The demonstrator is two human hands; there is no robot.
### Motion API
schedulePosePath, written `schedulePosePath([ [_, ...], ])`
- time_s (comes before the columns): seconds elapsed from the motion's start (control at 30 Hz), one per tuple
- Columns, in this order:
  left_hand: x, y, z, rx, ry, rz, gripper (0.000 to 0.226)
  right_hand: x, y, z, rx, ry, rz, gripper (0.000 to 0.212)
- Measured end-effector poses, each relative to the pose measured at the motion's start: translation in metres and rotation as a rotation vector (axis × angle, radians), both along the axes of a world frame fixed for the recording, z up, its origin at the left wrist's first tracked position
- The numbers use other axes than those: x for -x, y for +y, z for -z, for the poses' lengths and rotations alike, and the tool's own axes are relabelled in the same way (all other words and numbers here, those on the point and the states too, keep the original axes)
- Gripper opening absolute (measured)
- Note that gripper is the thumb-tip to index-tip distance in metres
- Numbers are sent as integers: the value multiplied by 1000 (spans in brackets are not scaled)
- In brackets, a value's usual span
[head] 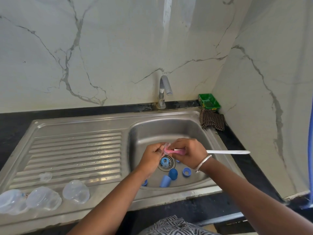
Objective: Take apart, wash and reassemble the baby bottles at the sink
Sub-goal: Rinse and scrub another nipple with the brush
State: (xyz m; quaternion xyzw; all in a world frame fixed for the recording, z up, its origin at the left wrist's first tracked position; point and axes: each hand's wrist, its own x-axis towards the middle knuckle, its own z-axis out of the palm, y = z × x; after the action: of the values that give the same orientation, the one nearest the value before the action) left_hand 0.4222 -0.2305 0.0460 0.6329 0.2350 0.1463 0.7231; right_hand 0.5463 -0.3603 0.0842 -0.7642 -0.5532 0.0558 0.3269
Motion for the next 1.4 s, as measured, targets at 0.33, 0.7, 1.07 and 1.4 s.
schedulePosePath([
  [0.33, 0, 3, 9, -446, 0, 5, 26, 11, 24, 4, 99, 436, 381, 14],
  [0.7, 5, 14, -22, 499, 291, 115, 28, -14, -7, 6, -2, -481, -159, 22],
  [1.07, -3, 7, 12, -784, 51, -68, 30, 21, 36, -6, 153, 711, 490, 24],
  [1.4, -2, 12, 1, -404, 117, -111, 32, 19, 36, -1, 121, 408, 289, 20],
])
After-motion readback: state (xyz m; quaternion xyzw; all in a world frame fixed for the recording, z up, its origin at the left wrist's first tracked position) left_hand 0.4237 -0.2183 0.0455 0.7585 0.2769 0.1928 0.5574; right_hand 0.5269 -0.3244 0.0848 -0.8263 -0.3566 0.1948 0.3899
